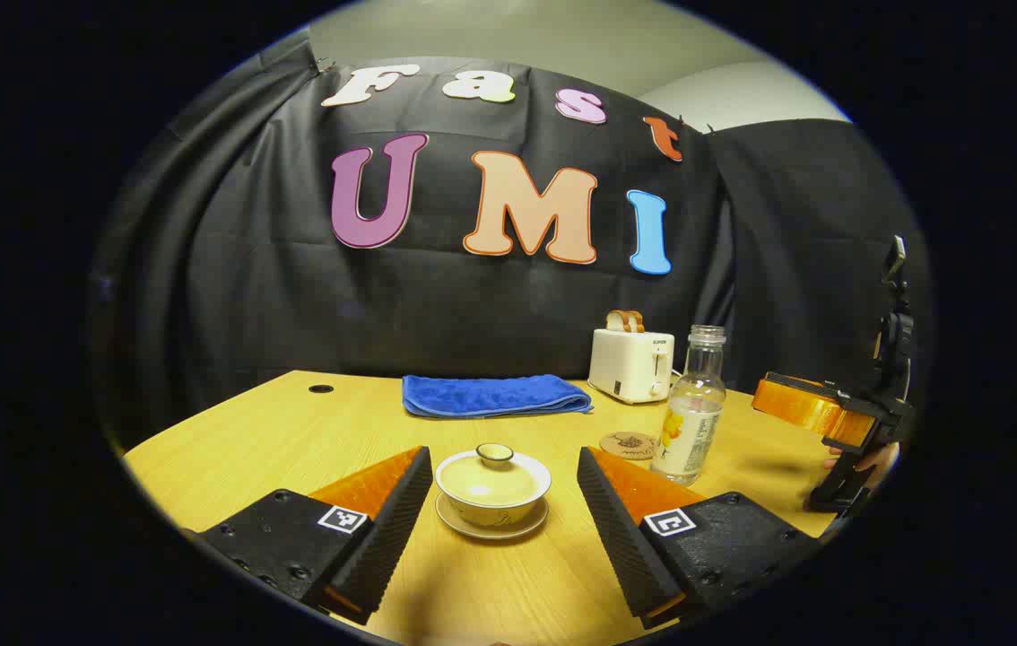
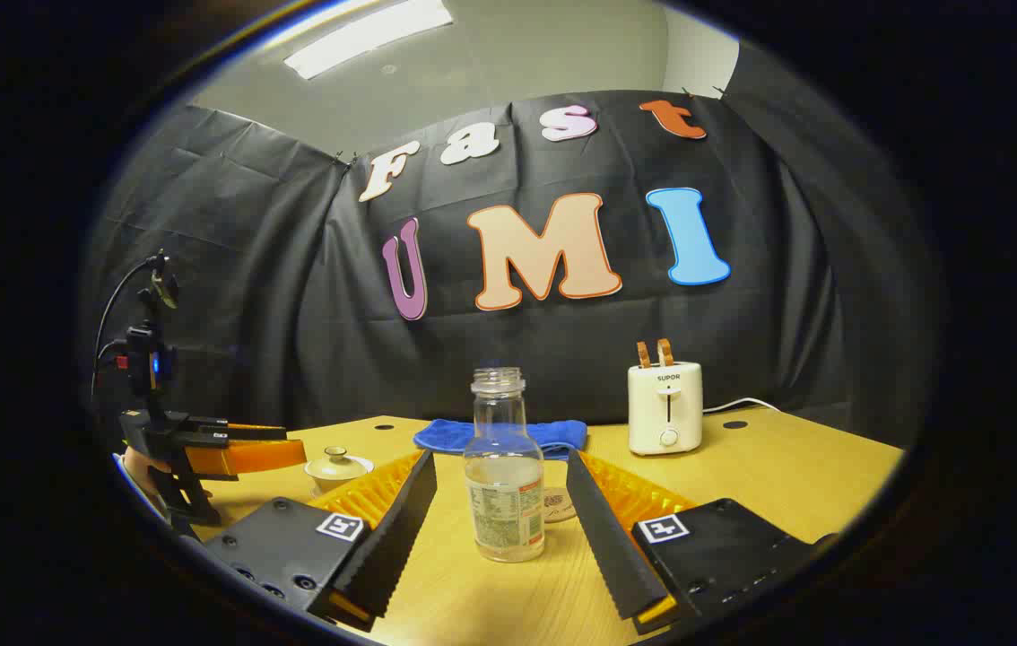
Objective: Open the teacup lid with one hand, grasp the water bottle and pour water into the teacup with the other hand; after pouring, place the water bottle on the coaster and then close the teacup lid.
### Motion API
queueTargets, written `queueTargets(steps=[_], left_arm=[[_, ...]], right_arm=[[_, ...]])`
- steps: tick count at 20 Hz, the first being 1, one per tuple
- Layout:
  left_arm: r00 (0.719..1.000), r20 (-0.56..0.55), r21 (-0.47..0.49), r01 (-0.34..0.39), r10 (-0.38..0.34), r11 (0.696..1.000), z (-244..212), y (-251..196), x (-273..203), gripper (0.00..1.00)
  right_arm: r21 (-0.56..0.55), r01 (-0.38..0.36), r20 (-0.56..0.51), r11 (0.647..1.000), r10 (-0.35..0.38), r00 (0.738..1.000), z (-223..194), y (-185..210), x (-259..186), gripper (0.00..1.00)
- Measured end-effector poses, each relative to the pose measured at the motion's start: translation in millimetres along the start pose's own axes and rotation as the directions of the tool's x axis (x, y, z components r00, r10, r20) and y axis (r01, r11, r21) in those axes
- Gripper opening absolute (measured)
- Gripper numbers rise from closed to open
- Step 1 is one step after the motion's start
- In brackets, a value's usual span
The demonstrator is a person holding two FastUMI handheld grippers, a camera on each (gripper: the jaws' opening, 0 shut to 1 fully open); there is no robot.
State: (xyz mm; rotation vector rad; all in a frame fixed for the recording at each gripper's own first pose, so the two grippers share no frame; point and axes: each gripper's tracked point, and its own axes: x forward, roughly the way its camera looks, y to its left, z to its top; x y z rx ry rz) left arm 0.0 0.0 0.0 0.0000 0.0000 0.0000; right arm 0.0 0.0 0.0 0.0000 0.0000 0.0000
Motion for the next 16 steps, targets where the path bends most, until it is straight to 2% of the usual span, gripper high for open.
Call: queueTargets(steps=[5,6,8,9,11,12,16], left_arm=[[1.000,0.011,0.036,-0.014,0.014,0.999,-0.9,8.9,5.3,0.96],[1.000,0.015,0.036,-0.017,0.016,0.999,-0.2,10.5,5.0,0.95],[1.000,0.018,0.040,-0.022,0.021,0.999,-2.7,11.2,5.4,0.96],[1.000,0.020,0.042,-0.023,0.022,0.999,-1.6,11.5,4.9,0.96],[0.999,0.022,0.051,-0.028,0.027,0.998,-0.5,11.8,6.4,0.96],[0.999,0.026,0.058,-0.033,0.032,0.998,-0.3,12.1,7.9,0.98],[0.999,0.035,0.070,-0.040,0.037,0.997,-0.2,15.0,7.3,0.95]], right_arm=[[0.025,-0.020,-0.031,0.999,0.020,0.999,-9.8,7.3,4.4,0.99],[0.028,-0.018,-0.030,0.999,0.019,0.999,-10.3,7.7,5.3,0.94],[0.024,-0.019,-0.036,1.000,0.019,0.999,-11.0,8.0,5.9,0.99],[0.022,-0.016,-0.036,1.000,0.017,0.999,-11.7,8.6,5.2,0.94],[0.020,-0.014,-0.049,1.000,0.015,0.999,-16.1,8.1,6.9,0.94],[0.018,-0.011,-0.057,1.000,0.012,0.998,-17.8,6.8,8.7,0.99],[0.004,-0.004,-0.100,1.000,0.005,0.995,-28.0,7.9,12.6,0.99]])
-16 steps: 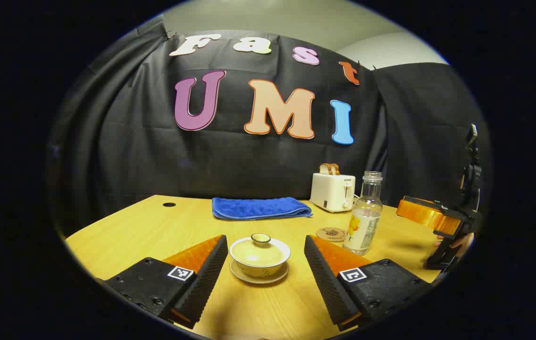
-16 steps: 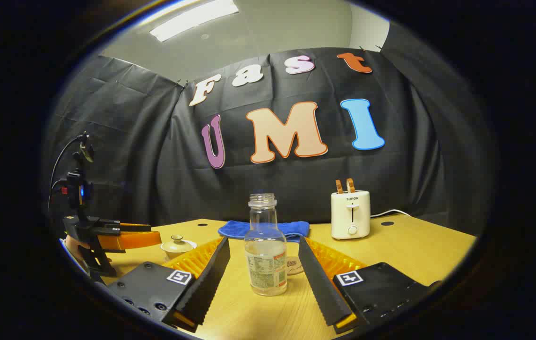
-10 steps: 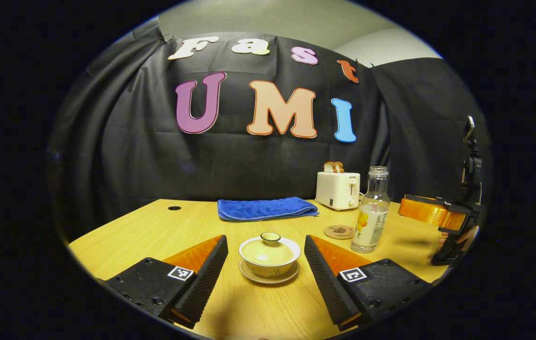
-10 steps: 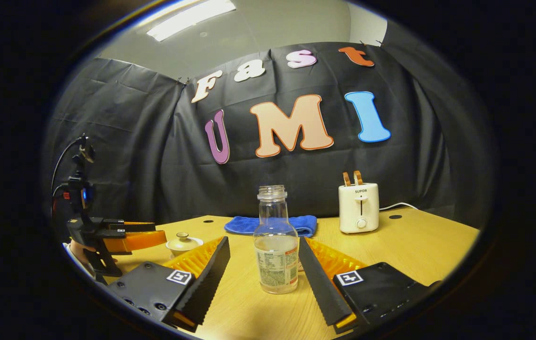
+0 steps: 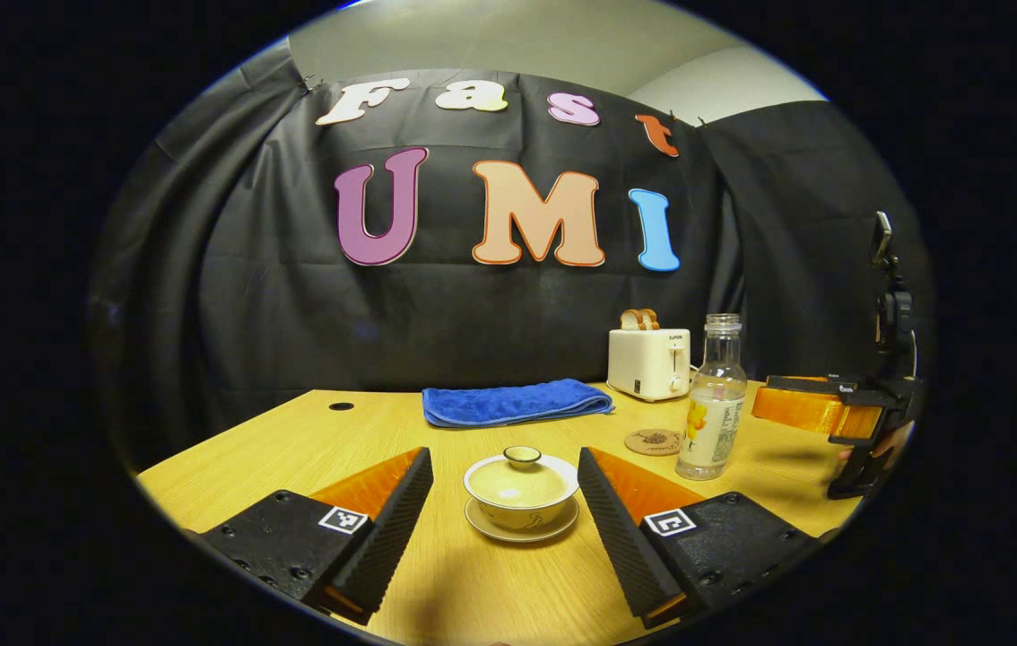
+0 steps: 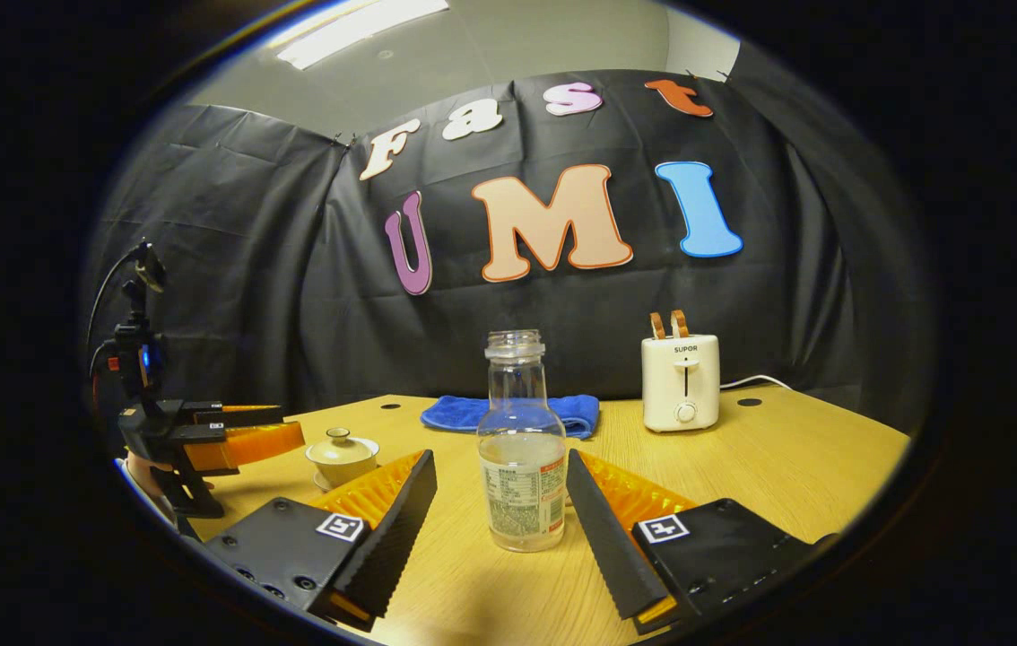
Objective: Open the teacup lid with one hand, grasp the water bottle and pour water into the teacup with the other hand; after pouring, place the water bottle on the coaster and then close the teacup lid.
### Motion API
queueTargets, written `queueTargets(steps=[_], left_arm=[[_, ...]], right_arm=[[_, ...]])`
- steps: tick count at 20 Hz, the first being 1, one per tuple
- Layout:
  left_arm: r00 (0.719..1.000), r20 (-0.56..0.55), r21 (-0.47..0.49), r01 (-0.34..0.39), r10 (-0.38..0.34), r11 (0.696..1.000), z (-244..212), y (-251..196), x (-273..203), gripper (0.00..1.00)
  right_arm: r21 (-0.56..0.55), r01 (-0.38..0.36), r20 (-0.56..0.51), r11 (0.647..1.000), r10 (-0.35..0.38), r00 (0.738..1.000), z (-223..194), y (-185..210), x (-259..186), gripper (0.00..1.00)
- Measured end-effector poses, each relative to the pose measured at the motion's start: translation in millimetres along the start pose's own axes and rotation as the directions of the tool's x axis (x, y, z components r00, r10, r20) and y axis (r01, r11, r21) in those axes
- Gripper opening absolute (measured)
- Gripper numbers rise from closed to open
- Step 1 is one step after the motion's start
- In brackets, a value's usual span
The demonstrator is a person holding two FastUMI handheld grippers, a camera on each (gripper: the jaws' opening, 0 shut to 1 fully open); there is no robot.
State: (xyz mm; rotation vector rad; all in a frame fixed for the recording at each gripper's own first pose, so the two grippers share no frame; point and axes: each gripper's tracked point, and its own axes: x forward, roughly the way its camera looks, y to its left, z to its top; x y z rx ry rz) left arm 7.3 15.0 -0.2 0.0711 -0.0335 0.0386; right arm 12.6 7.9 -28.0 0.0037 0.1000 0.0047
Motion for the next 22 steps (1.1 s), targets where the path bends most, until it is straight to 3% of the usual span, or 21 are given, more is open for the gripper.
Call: queueTargets(steps=[2,4,6,8,10,11,15,22], left_arm=[[1.000,-0.001,-0.001,-0.004,0.004,1.000,0.6,0.7,-0.6,0.95],[1.000,-0.002,0.000,-0.004,0.004,1.000,-0.4,1.8,0.4,0.95],[1.000,-0.001,0.001,0.002,-0.002,1.000,-2.4,1.9,0.5,0.95],[1.000,-0.002,0.002,0.004,-0.004,1.000,-0.7,2.9,1.4,0.95],[1.000,-0.004,0.001,-0.005,0.005,1.000,-2.2,4.8,6.0,0.95],[1.000,-0.001,0.002,-0.003,0.003,1.000,-1.2,5.1,8.8,0.95],[1.000,-0.009,0.002,0.021,-0.021,1.000,-3.2,1.5,24.5,0.95],[0.993,-0.111,0.013,0.051,-0.050,0.999,-20.0,-2.3,56.5,0.96]], right_arm=[[-0.025,0.007,0.002,1.000,-0.007,1.000,-0.6,-0.6,0.9,0.99],[-0.055,0.008,0.003,0.998,-0.008,1.000,0.5,3.2,-0.7,0.89],[-0.051,0.005,0.002,0.999,-0.005,1.000,-0.7,2.4,0.4,0.94],[-0.051,0.022,0.002,0.998,-0.022,1.000,-1.0,0.1,0.4,0.89],[-0.050,0.025,0.002,0.998,-0.025,1.000,-1.1,0.8,0.8,0.94],[-0.050,0.024,0.002,0.998,-0.024,1.000,-1.0,0.9,1.1,0.89],[-0.049,0.025,0.004,0.998,-0.025,1.000,0.2,0.1,1.2,0.89],[-0.049,0.023,0.004,0.999,-0.022,1.000,-0.3,0.7,0.8,0.94]])
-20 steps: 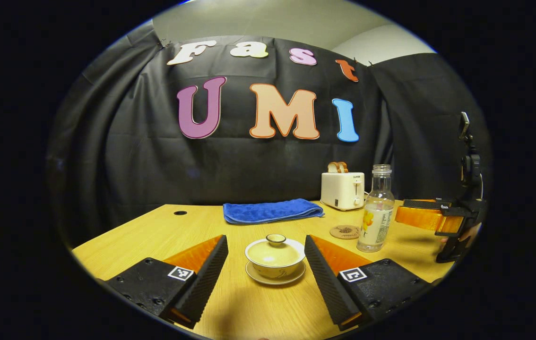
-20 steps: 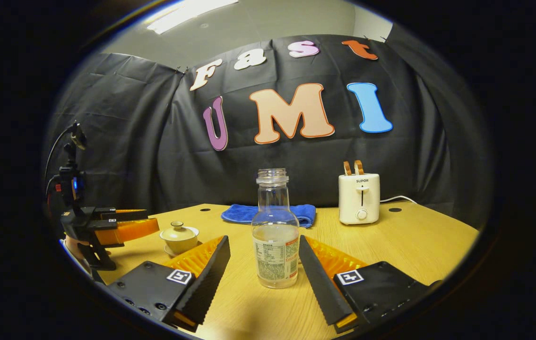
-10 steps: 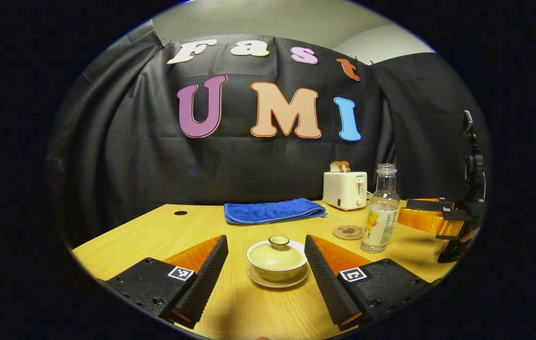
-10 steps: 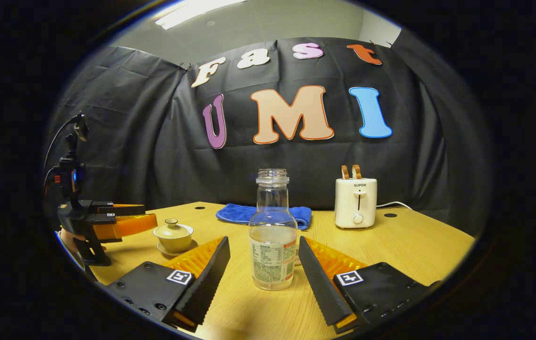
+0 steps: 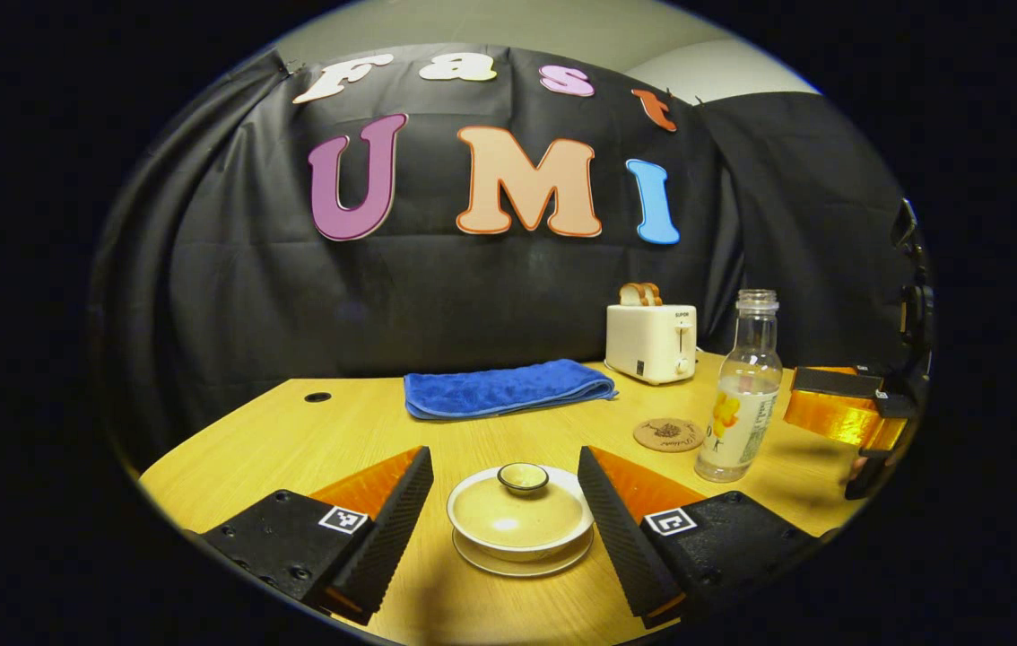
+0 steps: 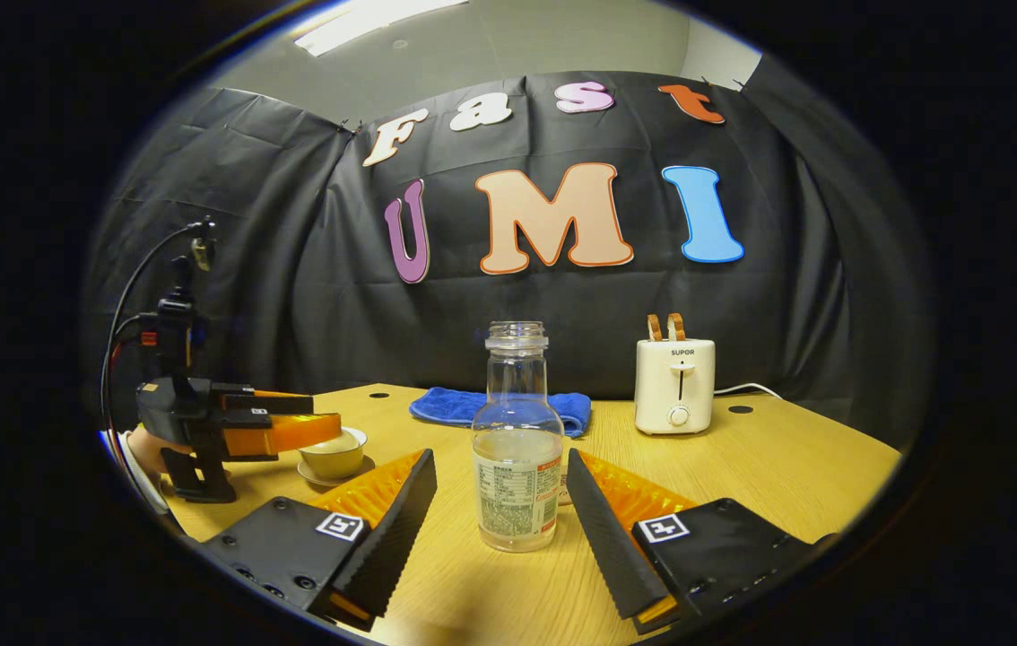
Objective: Open the teacup lid with one hand, grasp the water bottle and pour water into the teacup with the other hand; after pouring, place the water bottle on the coaster and then close the teacup lid.
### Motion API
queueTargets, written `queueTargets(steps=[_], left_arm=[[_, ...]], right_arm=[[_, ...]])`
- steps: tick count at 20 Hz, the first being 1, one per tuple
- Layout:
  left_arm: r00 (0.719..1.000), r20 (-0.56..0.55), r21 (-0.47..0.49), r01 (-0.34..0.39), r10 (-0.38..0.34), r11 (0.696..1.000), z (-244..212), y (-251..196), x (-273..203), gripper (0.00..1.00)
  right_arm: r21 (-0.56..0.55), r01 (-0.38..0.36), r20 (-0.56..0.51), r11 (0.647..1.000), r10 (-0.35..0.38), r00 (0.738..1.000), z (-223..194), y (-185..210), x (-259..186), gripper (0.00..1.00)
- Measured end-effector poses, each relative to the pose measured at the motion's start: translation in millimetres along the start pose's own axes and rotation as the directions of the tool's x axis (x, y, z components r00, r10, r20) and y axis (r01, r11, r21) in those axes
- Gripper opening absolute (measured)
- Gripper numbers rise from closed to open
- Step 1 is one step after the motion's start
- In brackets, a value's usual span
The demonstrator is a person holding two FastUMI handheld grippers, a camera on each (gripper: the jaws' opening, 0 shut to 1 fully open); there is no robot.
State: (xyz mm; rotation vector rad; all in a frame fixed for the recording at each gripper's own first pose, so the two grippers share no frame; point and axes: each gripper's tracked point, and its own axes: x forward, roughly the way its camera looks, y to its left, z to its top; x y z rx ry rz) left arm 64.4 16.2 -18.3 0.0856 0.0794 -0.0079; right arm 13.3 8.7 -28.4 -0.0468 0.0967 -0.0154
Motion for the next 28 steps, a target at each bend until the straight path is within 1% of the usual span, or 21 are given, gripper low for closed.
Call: queueTargets(steps=[4,5,6,8,9,10,11,12,13,14,15,16,17,19,21,23,25,28], left_arm=[[1.000,-0.018,0.012,0.002,-0.002,1.000,1.4,-0.3,10.7,0.95],[1.000,-0.025,0.017,0.005,-0.005,1.000,-0.4,-2.0,12.6,0.93],[0.999,-0.035,0.021,0.007,-0.006,1.000,-3.6,-1.8,13.0,0.93],[0.999,-0.051,0.028,0.018,-0.017,0.999,-5.6,-4.3,14.6,0.88],[0.998,-0.057,0.030,0.018,-0.016,0.999,-5.8,-4.2,14.3,0.81],[0.998,-0.063,0.033,0.016,-0.014,0.999,-6.6,-4.0,15.2,0.77],[0.998,-0.068,0.035,0.018,-0.015,0.999,-7.7,-5.0,15.5,0.69],[0.997,-0.073,0.037,0.018,-0.015,0.999,-8.3,-5.6,14.9,0.65],[0.997,-0.075,0.038,0.017,-0.014,0.999,-8.1,-5.3,14.9,0.58],[0.997,-0.074,0.038,0.016,-0.013,0.999,-8.5,-5.4,14.9,0.55],[0.997,-0.073,0.037,0.017,-0.014,0.999,-7.7,-5.7,14.3,0.51],[0.998,-0.066,0.035,0.018,-0.016,0.999,-7.4,-6.0,14.3,0.50],[0.998,-0.059,0.037,0.024,-0.022,0.999,-4.7,-7.0,13.6,0.43],[0.998,-0.055,0.044,0.034,-0.031,0.998,-4.7,-10.6,13.5,0.34],[0.998,-0.054,0.055,0.035,-0.032,0.998,-5.0,-11.8,13.4,0.29],[0.998,-0.047,0.060,0.034,-0.031,0.998,-4.4,-11.6,12.7,0.27],[0.999,-0.033,0.053,0.032,-0.030,0.998,-2.3,-10.4,11.1,0.26],[1.000,0.012,0.033,0.028,-0.028,0.999,5.6,-8.2,5.7,0.26]], right_arm=[[0.001,-0.009,0.001,1.000,0.009,1.000,0.2,0.2,0.5,0.94],[0.001,-0.012,0.000,1.000,0.012,1.000,0.5,0.6,0.5,0.89],[0.001,-0.014,0.000,1.000,0.014,1.000,0.2,0.9,0.2,0.94],[0.001,-0.017,0.000,1.000,0.017,1.000,-0.4,0.5,0.0,0.94],[0.001,-0.018,0.000,1.000,0.018,1.000,0.0,0.5,0.5,0.89],[0.001,-0.019,0.000,1.000,0.019,1.000,-0.2,0.5,0.5,0.94],[0.001,-0.020,0.000,1.000,0.020,1.000,-0.1,0.5,1.0,0.94],[0.001,-0.020,0.000,1.000,0.020,1.000,-0.2,0.6,0.7,0.94],[0.001,-0.020,0.001,1.000,0.020,1.000,0.0,0.8,0.7,0.94],[0.001,-0.020,0.001,1.000,0.020,1.000,-0.3,0.6,0.8,0.99],[0.001,-0.021,0.001,1.000,0.021,1.000,0.0,0.8,0.6,0.94],[0.001,-0.022,0.001,1.000,0.022,1.000,-0.4,1.3,0.2,0.94],[0.001,-0.022,0.001,1.000,0.022,1.000,0.0,0.9,0.1,0.89],[0.001,-0.022,0.001,1.000,0.022,1.000,-0.1,0.7,0.7,0.89],[0.001,-0.022,0.001,1.000,0.022,1.000,0.0,1.1,0.4,0.89],[0.001,-0.023,0.002,1.000,0.023,1.000,-0.3,1.1,0.5,0.89],[0.000,-0.023,0.002,1.000,0.023,1.000,-0.2,0.7,0.4,0.89],[0.001,-0.023,0.002,1.000,0.023,1.000,-1.0,0.8,0.5,0.89]])
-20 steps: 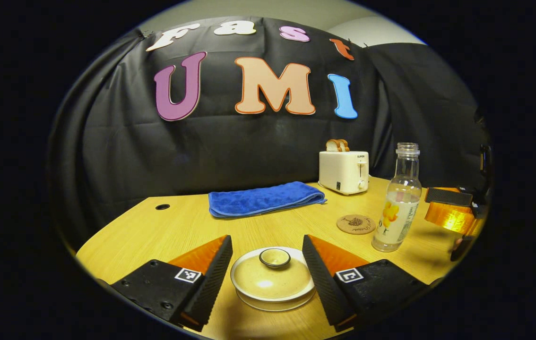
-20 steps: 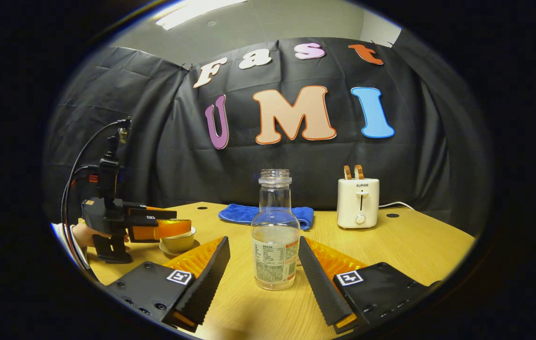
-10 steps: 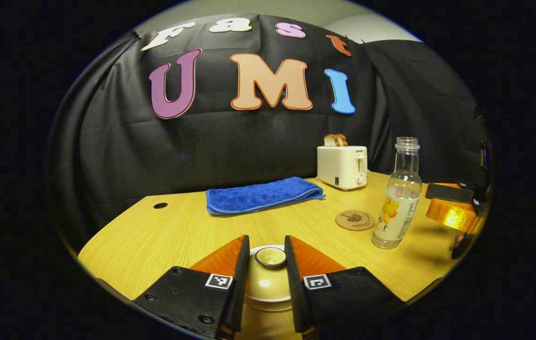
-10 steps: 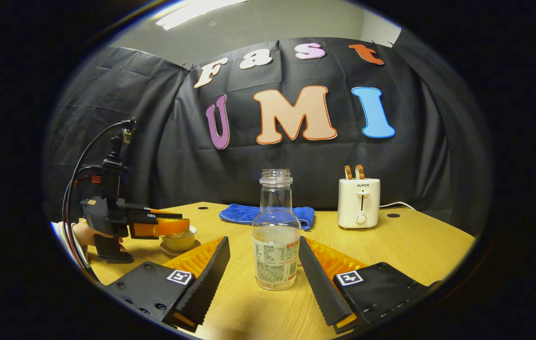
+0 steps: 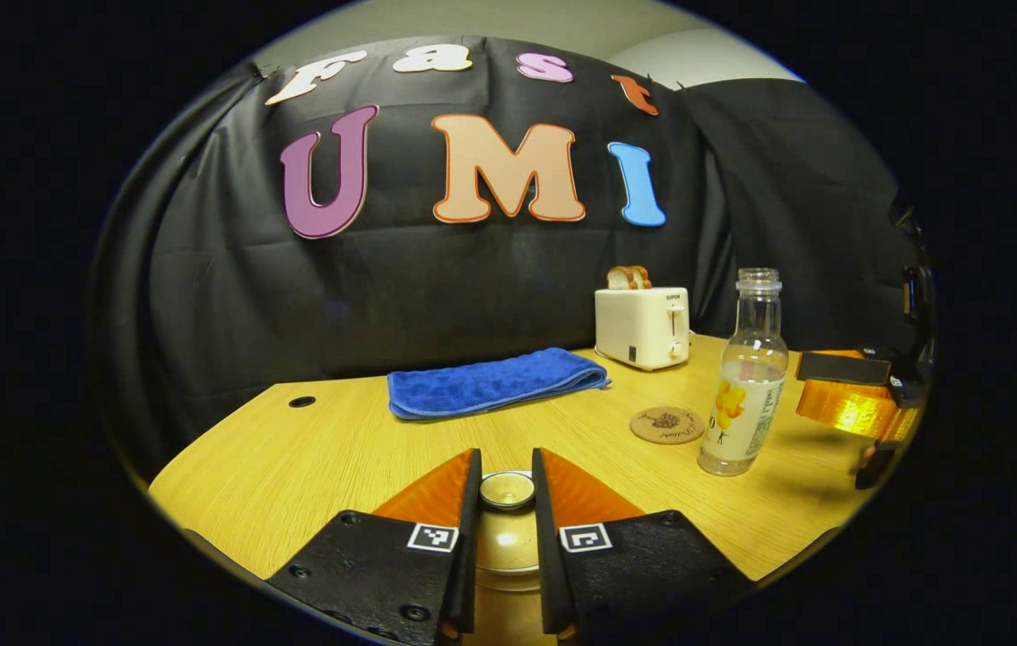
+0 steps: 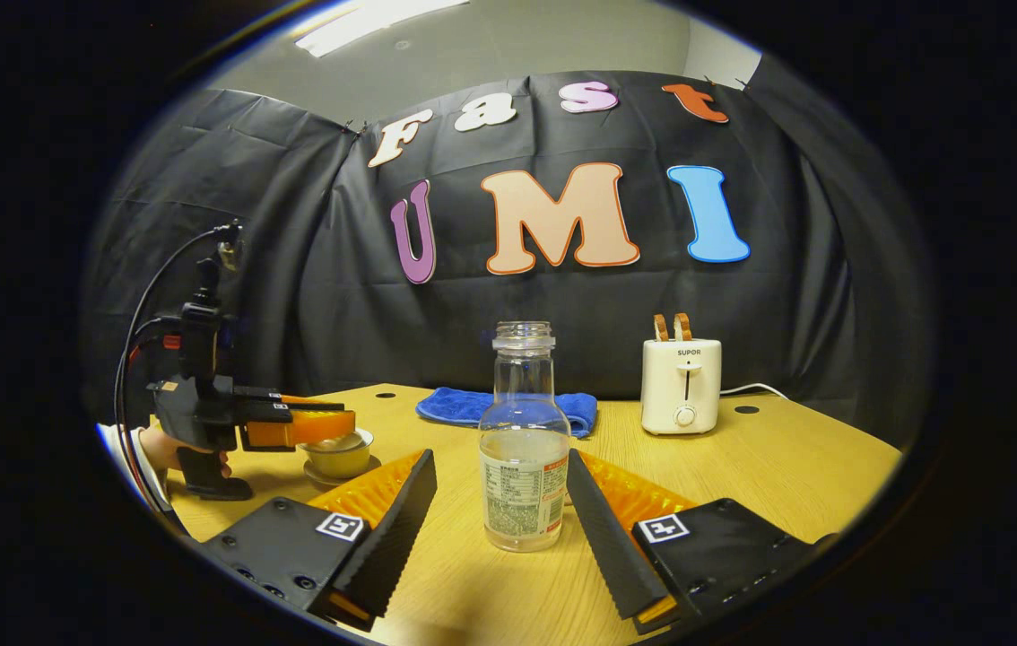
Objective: Open the teacup lid with one hand, grasp the water bottle and pour water into the teacup with the other hand; after pouring, place the water bottle on the coaster and then close the teacup lid.
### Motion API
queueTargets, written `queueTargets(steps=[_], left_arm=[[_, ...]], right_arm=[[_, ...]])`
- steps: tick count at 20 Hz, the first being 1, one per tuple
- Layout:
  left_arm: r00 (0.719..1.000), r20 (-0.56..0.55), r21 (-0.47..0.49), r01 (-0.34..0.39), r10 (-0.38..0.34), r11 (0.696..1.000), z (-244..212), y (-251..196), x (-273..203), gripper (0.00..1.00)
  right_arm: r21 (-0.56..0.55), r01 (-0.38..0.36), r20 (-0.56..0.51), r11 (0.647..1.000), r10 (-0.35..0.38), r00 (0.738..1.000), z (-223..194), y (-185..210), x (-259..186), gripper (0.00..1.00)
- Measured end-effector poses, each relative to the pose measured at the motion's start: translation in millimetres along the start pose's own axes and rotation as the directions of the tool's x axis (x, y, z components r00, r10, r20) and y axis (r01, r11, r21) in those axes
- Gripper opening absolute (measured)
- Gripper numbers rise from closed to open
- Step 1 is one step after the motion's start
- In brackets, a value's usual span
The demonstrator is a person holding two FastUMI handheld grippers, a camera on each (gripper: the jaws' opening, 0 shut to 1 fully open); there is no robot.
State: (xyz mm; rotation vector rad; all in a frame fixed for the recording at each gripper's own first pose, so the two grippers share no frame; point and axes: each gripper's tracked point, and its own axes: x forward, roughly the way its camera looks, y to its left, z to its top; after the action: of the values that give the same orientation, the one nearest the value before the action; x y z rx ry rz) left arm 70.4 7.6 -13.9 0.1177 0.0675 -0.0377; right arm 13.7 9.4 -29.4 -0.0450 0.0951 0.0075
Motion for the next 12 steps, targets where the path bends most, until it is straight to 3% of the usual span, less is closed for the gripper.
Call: queueTargets(steps=[6,7,12], left_arm=[[0.995,0.092,-0.050,-0.024,0.028,0.998,13.0,8.5,-10.0,0.27],[0.995,0.092,-0.047,-0.029,0.033,0.998,13.6,8.8,-10.7,0.27],[0.994,0.092,-0.049,-0.063,0.067,0.997,11.6,21.4,-19.2,0.26]], right_arm=[[0.000,0.014,-0.005,1.000,-0.014,1.000,-1.0,-1.2,2.4,0.99],[0.000,0.013,-0.007,1.000,-0.013,1.000,-1.7,-1.4,3.1,0.94],[0.002,0.009,-0.021,1.000,-0.009,1.000,-2.8,-4.1,15.8,0.94]])
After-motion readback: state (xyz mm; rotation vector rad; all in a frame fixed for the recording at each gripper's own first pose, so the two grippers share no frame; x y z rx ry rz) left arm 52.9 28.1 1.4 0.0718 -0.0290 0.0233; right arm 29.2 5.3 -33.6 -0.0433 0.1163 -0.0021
